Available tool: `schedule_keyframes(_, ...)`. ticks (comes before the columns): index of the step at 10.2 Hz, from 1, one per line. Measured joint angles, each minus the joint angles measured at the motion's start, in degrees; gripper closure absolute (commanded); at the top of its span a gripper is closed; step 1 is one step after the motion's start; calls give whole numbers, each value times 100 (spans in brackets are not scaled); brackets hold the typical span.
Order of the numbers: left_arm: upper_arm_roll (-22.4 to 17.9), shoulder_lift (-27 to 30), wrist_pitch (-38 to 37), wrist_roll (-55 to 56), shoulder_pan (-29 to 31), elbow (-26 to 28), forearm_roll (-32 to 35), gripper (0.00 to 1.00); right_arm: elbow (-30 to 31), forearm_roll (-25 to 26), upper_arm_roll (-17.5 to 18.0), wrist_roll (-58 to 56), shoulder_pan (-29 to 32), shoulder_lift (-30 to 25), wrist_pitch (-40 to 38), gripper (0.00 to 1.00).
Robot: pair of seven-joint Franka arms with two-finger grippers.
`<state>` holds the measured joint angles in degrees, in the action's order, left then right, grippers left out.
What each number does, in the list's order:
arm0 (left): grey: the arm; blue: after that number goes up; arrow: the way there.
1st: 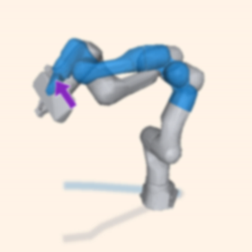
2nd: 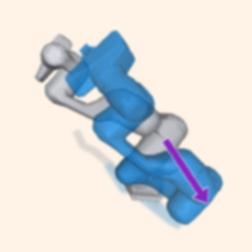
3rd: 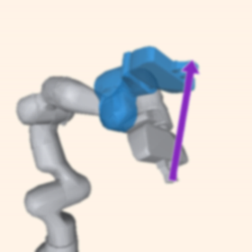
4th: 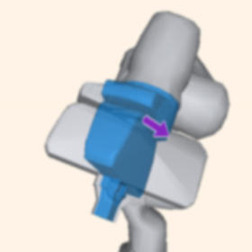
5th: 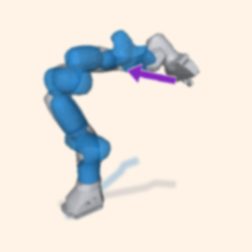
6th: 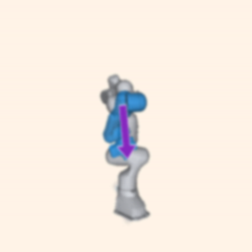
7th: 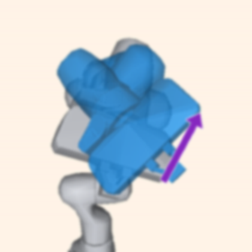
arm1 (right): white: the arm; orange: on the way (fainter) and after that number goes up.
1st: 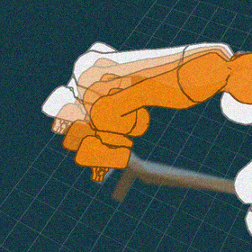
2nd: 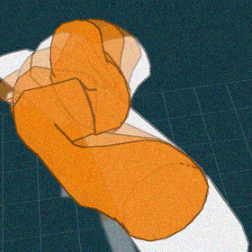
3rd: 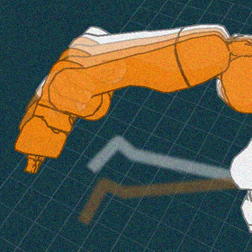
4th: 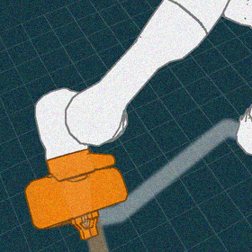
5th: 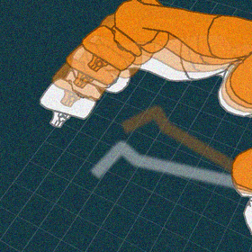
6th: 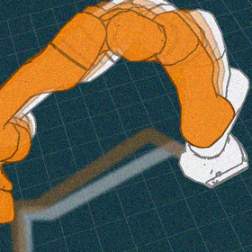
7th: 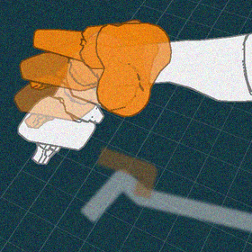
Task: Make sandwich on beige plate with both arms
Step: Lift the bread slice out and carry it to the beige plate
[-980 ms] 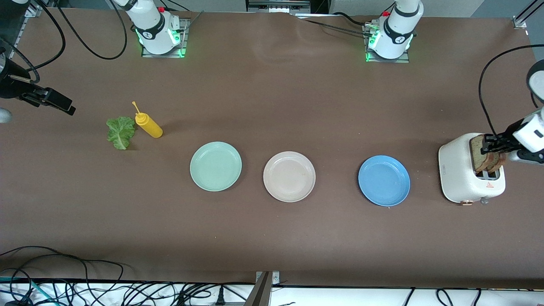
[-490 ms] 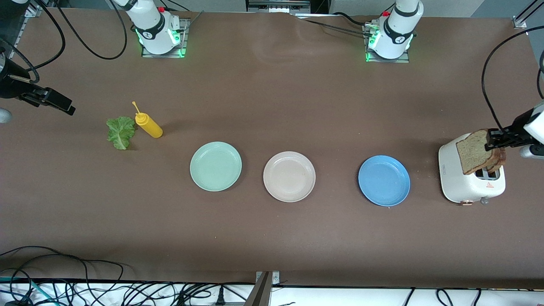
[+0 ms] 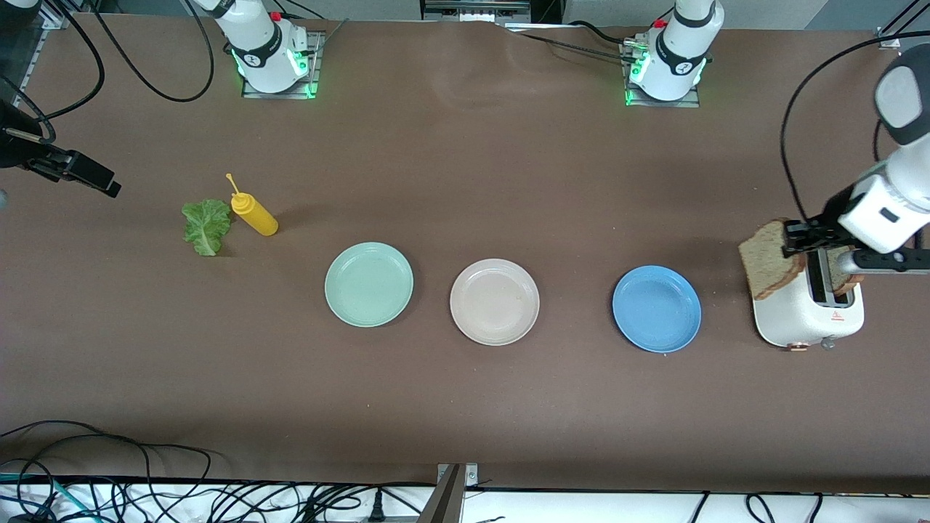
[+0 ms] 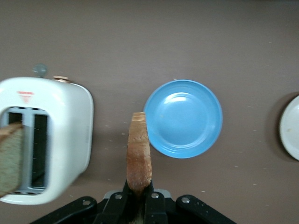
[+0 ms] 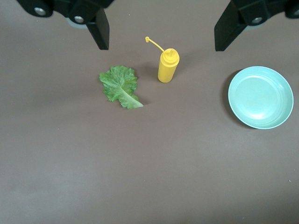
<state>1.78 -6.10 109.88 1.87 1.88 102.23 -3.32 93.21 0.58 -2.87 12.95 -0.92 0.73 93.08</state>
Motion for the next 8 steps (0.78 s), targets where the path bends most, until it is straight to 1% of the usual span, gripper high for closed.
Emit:
schedule_keyframes(2,18,18,-88,632,-483,-1,-12,100,0,68,40,0,-17,0,-8,0)
schedule_keyframes(6,49,-87,-116,2068,-1592,5,-27,100,4,700,11,-2,-5,19,-63,0)
schedule_keyframes(8,53,-274,-107,2576,-2035,-47,-28,100,24,1093,11,-2,-8,106,-74,0)
